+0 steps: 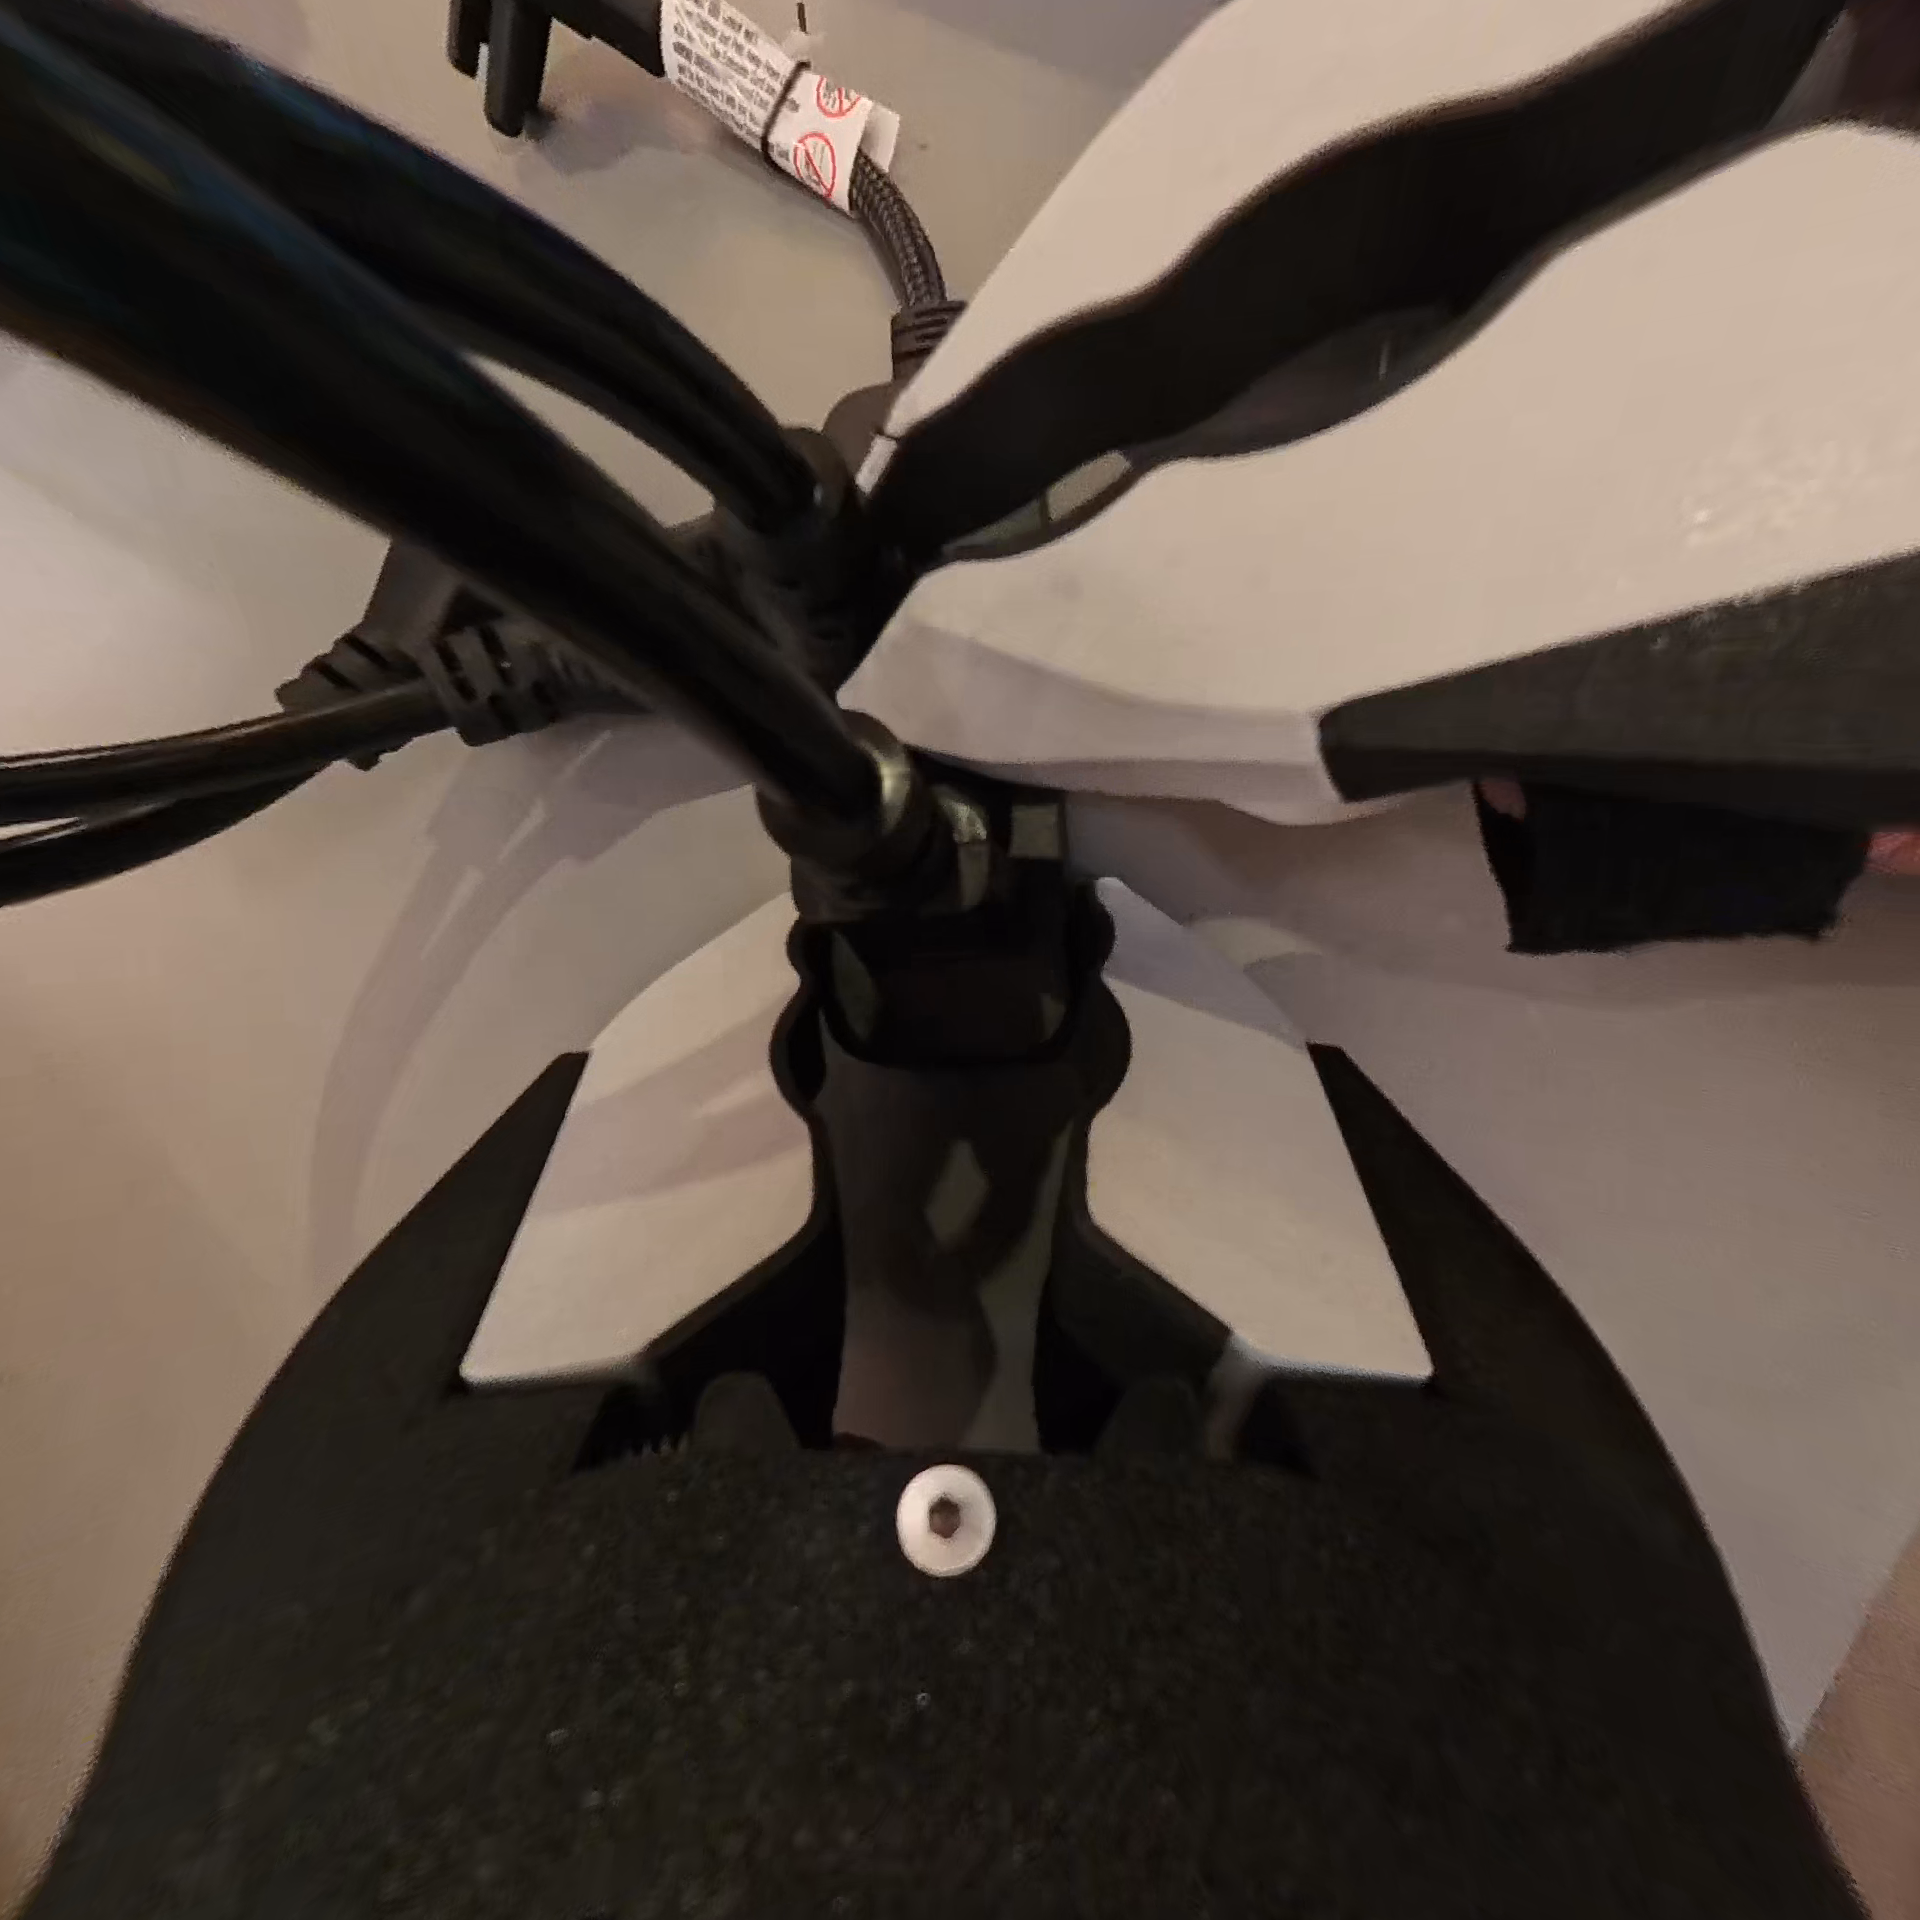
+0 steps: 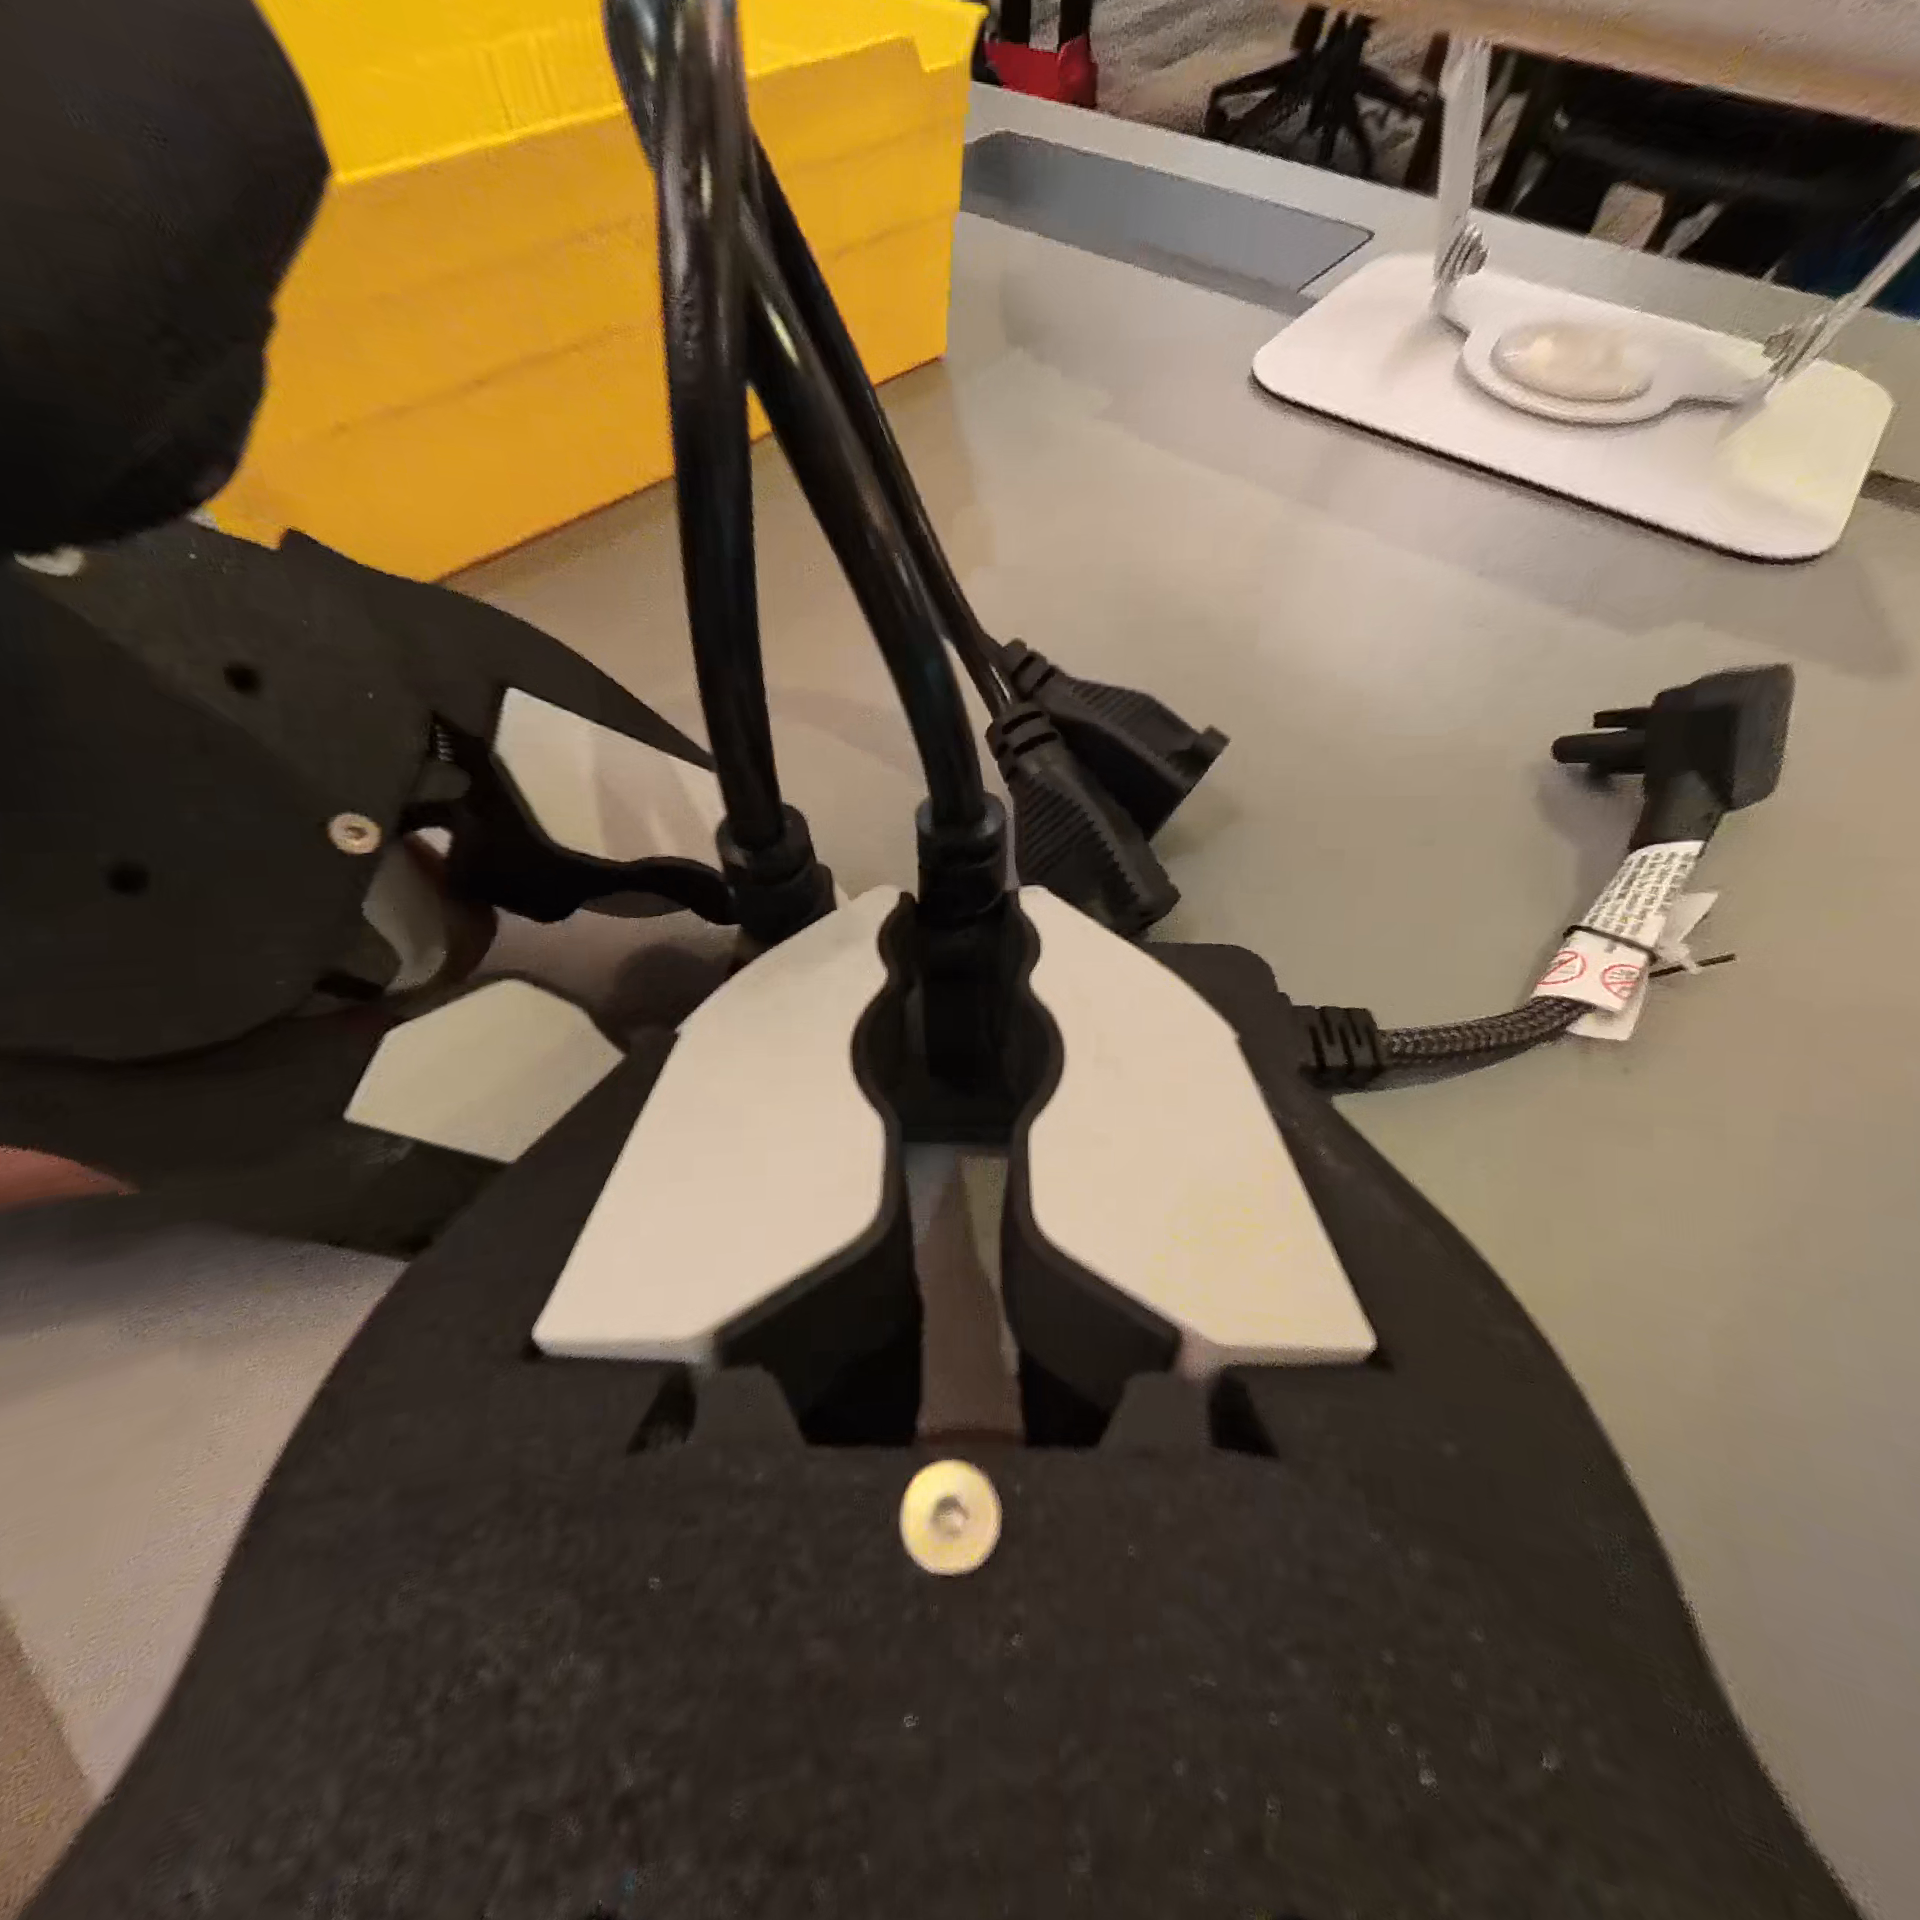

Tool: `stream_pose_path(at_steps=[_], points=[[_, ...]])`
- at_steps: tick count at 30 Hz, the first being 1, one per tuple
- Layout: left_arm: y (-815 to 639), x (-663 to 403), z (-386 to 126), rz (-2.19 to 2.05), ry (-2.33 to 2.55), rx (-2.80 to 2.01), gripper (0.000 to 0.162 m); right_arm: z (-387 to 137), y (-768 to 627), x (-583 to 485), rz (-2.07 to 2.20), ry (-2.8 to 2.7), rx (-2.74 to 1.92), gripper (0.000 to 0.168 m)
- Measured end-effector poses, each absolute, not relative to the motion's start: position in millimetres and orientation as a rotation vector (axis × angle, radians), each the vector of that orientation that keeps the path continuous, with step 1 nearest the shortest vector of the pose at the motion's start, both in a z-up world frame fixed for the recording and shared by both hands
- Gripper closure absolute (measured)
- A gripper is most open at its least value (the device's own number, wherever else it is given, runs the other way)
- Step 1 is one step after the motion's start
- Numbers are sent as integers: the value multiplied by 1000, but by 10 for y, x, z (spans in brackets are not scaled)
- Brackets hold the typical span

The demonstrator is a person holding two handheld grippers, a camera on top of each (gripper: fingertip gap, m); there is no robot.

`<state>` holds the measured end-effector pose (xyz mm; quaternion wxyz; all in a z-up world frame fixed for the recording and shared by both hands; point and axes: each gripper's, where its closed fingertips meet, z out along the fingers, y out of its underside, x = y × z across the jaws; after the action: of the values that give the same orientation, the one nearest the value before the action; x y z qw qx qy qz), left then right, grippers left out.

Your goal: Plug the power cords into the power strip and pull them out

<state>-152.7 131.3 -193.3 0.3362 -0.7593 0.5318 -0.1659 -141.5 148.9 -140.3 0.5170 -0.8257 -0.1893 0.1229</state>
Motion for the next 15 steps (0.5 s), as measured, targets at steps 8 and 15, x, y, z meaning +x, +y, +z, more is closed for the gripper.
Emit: stream_pose_path(at_steps=[8, 15], points=[[1285, -1578, -1638, -434, 1385, -1770, 119, -1401, 1463, -1452, 237, -527, -1965, 152], [1313, -1540, -1533, -568, 1325, -1754, 136, -1417, 1448, -1462, 321, -493, -1988, 153]])
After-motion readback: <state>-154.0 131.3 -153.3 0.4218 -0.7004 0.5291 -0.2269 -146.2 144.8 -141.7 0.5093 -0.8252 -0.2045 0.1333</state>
